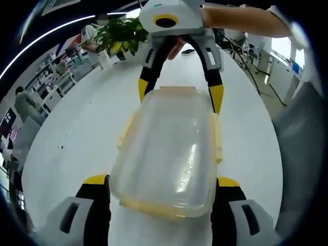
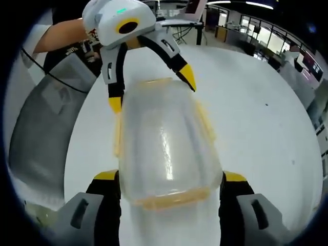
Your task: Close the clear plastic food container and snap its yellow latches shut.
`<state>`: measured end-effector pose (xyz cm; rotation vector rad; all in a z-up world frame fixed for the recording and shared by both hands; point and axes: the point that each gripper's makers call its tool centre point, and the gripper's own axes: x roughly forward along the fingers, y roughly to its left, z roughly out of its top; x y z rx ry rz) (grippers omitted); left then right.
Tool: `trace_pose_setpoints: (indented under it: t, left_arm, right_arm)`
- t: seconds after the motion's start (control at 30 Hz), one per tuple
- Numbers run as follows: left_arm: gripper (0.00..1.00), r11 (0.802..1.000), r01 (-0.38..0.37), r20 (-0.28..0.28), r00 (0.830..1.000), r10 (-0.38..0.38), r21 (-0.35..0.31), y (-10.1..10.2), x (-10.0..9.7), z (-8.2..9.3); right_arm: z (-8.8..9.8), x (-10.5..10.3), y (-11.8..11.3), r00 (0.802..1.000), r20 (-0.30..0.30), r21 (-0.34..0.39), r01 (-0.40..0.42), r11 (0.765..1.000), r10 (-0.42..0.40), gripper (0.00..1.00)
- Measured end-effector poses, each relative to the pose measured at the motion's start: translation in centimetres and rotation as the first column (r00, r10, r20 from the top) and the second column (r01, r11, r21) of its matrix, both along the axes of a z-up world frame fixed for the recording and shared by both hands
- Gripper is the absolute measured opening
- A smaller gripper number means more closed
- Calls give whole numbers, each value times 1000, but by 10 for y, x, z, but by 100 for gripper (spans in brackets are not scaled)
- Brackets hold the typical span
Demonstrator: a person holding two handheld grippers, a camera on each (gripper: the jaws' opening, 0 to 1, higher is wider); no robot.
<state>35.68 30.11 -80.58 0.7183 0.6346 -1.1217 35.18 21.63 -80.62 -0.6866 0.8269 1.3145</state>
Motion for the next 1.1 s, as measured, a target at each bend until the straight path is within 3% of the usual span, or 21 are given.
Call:
trace_pose_setpoints:
  t: [0.6, 0.9, 1.1]
  left_arm:
    - [79, 1000, 2, -13, 1000, -2, -15, 41, -9, -1]
    - [81, 1000, 5, -33, 999, -6, -17, 45, -8, -6]
    - [82, 1000, 10, -34, 999, -11, -20, 45, 3, -7]
  right_arm:
    - [-3, -10, 42, 1000, 1, -3, 17, 1000, -17, 78]
    - [-3, -11, 46, 1000, -2, -9, 20, 1000, -20, 79]
    - [-3, -1, 47, 1000, 1, -11, 23, 1000, -23, 79]
